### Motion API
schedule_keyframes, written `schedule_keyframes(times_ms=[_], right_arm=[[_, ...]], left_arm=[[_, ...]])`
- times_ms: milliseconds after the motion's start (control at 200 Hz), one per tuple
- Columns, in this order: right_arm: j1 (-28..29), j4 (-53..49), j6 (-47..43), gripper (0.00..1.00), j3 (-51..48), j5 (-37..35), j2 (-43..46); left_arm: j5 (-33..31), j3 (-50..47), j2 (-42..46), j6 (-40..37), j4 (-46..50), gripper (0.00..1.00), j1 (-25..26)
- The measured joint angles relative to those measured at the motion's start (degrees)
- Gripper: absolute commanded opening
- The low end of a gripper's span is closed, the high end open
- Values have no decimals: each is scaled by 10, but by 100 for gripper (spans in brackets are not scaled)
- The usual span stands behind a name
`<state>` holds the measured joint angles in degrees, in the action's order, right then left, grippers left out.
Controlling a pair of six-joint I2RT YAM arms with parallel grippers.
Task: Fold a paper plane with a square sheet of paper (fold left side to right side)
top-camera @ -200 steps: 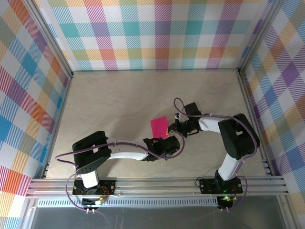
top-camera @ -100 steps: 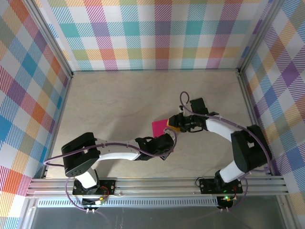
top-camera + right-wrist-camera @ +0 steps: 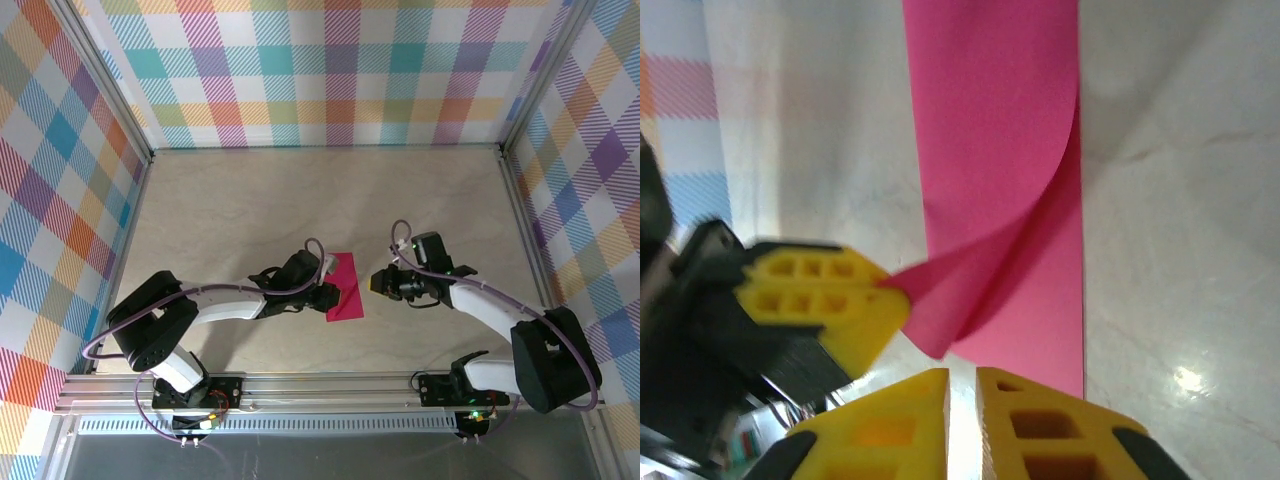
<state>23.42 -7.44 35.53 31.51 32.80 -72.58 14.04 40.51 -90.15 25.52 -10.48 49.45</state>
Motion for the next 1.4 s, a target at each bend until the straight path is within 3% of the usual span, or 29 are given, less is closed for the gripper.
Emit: schedule_keyframes(times_ms=[350, 1145, 1400], right_arm=[[59, 34, 1, 2, 0, -20, -96], [78, 48, 0, 1, 6, -37, -158], [78, 33, 0, 1, 18, -39, -166]], left_arm=[[52, 0, -8, 20, -33, 0, -13], [56, -9, -17, 21, -31, 0, -26], [61, -5, -23, 3, 8, 0, -43]])
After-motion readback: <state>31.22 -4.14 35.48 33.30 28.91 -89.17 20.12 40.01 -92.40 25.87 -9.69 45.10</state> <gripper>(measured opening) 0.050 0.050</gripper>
